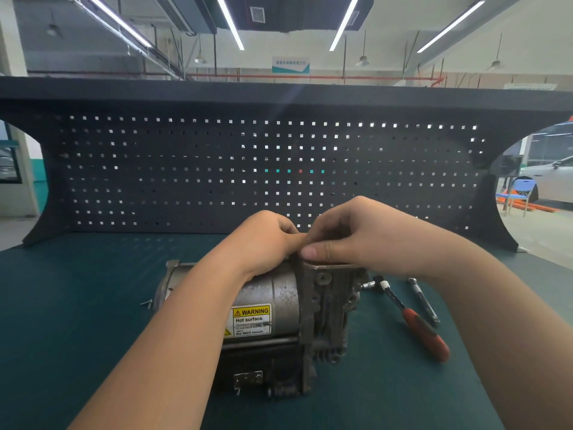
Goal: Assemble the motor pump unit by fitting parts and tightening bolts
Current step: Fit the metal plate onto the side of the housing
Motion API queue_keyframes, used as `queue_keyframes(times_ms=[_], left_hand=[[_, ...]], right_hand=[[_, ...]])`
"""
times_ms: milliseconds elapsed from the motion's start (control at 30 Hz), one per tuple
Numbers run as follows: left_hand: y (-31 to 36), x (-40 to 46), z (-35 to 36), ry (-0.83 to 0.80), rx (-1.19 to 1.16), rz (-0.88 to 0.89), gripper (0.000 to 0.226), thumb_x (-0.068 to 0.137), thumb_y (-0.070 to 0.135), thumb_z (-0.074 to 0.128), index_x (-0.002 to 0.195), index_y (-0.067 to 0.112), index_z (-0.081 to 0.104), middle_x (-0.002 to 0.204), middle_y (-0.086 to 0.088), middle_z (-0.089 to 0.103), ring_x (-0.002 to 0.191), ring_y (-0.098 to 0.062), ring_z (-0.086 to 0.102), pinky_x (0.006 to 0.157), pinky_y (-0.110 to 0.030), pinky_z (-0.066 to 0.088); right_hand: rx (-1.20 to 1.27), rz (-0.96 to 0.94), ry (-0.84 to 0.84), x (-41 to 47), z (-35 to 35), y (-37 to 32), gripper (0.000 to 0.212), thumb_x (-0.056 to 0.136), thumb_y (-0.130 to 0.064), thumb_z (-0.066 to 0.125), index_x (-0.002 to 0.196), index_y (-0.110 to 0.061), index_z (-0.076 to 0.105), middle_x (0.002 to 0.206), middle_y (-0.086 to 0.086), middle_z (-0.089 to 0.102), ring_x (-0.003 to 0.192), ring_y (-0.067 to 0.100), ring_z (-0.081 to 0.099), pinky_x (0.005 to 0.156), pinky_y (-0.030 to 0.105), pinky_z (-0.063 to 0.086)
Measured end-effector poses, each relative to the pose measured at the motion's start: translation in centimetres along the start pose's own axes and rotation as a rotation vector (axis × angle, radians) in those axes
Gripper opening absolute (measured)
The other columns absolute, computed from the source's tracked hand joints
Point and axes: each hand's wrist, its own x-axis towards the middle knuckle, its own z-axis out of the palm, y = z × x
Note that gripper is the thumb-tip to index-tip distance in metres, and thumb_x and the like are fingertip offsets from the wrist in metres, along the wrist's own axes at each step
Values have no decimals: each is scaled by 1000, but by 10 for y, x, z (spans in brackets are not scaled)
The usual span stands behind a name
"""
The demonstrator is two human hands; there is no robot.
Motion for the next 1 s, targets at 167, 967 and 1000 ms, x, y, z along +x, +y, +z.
queue_keyframes(times_ms=[167,967,1000], left_hand=[[1,-1,0,-10,-14,-5,27,77,40,67,61,19,61,34,16,39,29,0,34,30,-9,21],[5,-5,-1,-45,-25,-27,21,85,29,67,78,10,71,72,-6,63,67,-15,50,64,-30,39],[5,-5,-1,-46,-18,-27,19,85,27,66,77,10,71,70,-5,62,66,-15,49,63,-30,38]], right_hand=[[-39,-1,3,-1,-1,-2,10,85,-31,71,76,-31,73,81,7,72,82,32,66,76,46,56],[-207,-7,66,-1,3,-8,11,81,-41,72,82,-33,65,73,-10,64,63,-5,53,54,9,40],[-199,-12,63,-1,2,-8,10,81,-41,72,79,-33,66,74,-10,64,65,-3,55,56,10,42]])
